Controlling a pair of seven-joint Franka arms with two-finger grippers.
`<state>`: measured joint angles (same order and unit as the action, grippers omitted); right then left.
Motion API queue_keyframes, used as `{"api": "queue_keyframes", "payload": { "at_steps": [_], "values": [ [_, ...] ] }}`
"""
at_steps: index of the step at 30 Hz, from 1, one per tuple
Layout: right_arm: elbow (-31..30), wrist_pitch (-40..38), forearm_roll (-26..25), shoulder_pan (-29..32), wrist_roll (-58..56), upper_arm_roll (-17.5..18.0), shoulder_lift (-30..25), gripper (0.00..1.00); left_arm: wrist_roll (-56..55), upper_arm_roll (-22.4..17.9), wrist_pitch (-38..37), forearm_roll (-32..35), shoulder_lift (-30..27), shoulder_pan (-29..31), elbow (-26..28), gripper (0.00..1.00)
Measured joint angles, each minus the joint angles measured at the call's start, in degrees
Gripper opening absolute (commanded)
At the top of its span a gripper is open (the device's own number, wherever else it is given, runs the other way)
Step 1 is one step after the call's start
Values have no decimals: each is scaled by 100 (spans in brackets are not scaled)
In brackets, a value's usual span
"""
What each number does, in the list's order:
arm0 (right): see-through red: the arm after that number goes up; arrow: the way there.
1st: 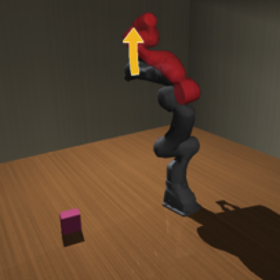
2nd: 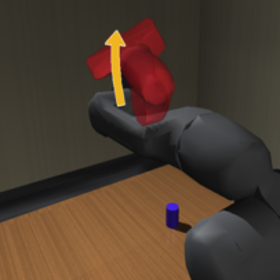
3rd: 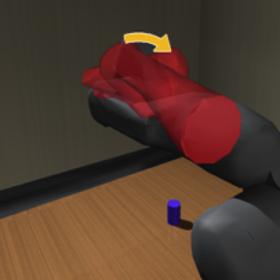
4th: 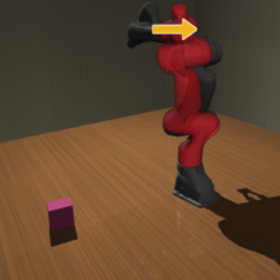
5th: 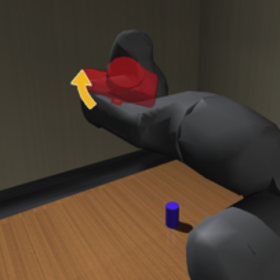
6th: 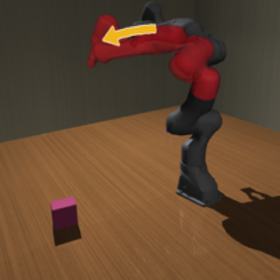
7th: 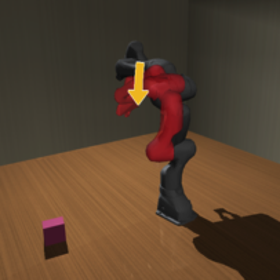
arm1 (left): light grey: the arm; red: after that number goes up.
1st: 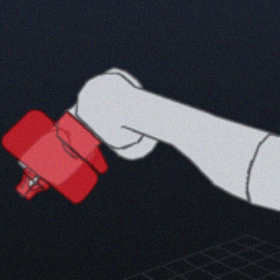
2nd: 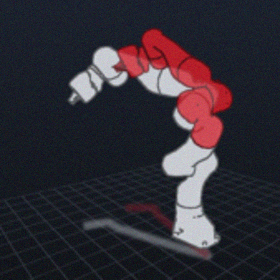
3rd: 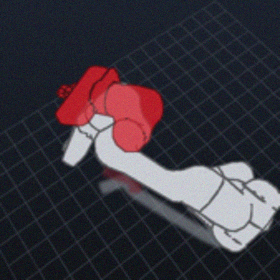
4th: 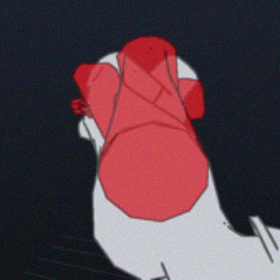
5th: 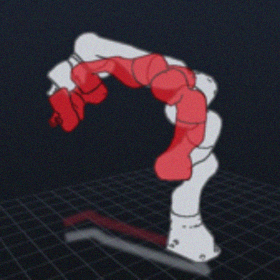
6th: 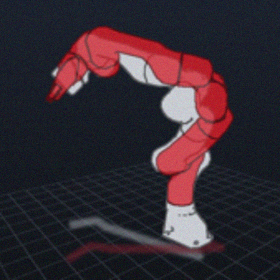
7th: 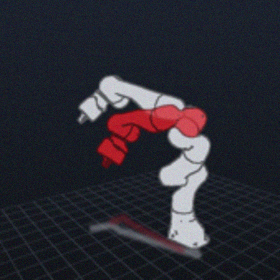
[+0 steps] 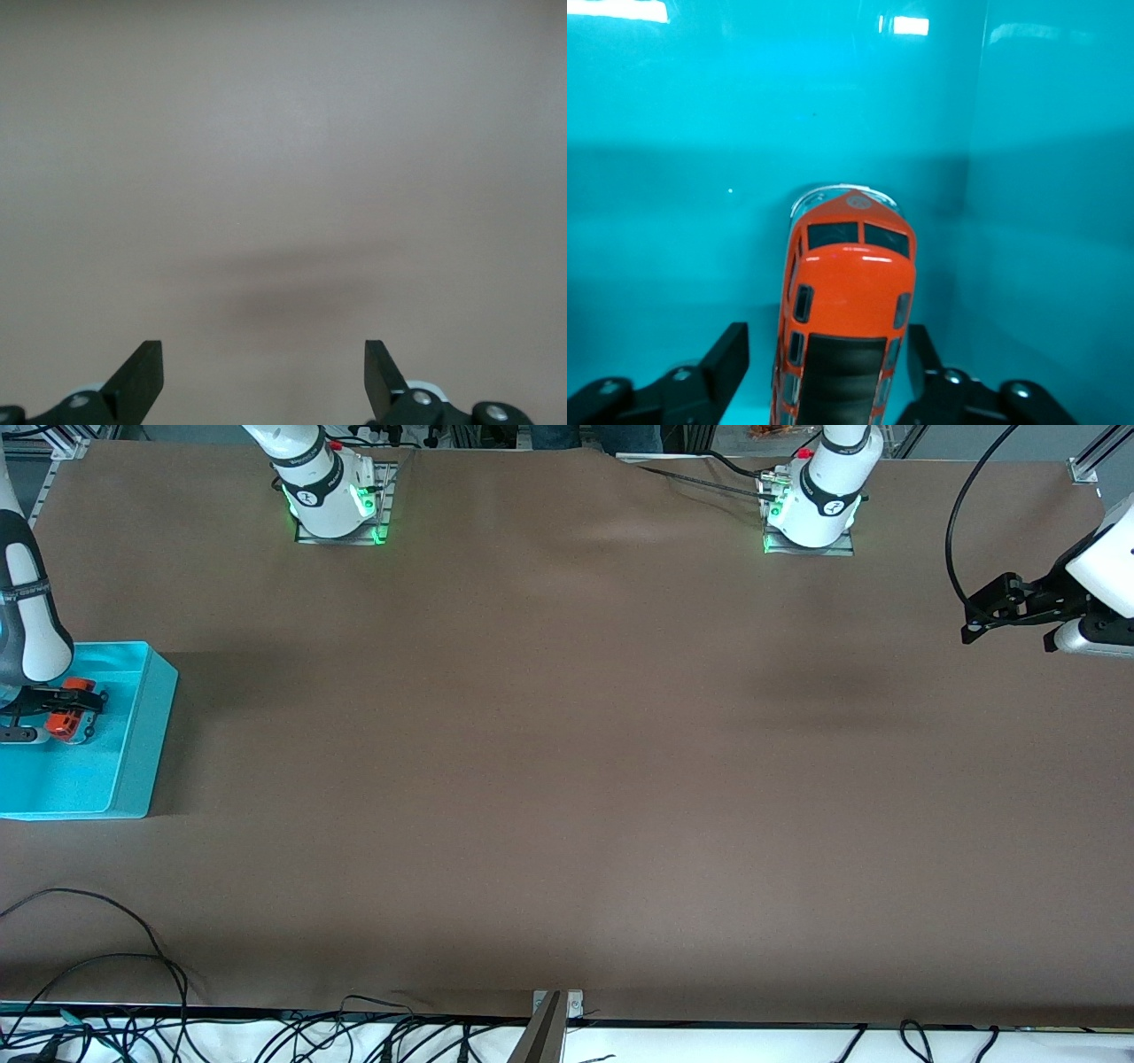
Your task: Wind up bus and store in blue box
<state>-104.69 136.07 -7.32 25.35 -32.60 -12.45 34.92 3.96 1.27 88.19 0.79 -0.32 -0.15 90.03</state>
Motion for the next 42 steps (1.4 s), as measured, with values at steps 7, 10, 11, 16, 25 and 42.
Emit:
{"api": "queue_keyframes", "payload": {
  "at_steps": [7, 10, 11, 16, 25, 42],
  "values": [
    [131, -383, 5, 0, 0, 84, -152, 100, 0, 0, 0, 0, 0, 0, 0, 100],
    [174, -695, 9, 0, 0, 145, -312, 100, 0, 0, 0, 0, 0, 0, 0, 100],
    [182, -783, 10, 1, 0, 165, -363, 100, 0, 1, 0, 0, 0, 0, 0, 100],
    [202, -1302, 13, -1, 0, 273, -710, 100, 0, 5, 0, 0, 0, -1, 0, 100],
    [235, -2367, 16, -6, 0, 538, -1388, 100, 0, 15, 0, 0, 0, -2, 0, 100],
    [1486, -4974, 671, -93, 714, 818, -2200, 100, 0, 17, 0, 0, 4, -4, -61, 100]
  ]
}}
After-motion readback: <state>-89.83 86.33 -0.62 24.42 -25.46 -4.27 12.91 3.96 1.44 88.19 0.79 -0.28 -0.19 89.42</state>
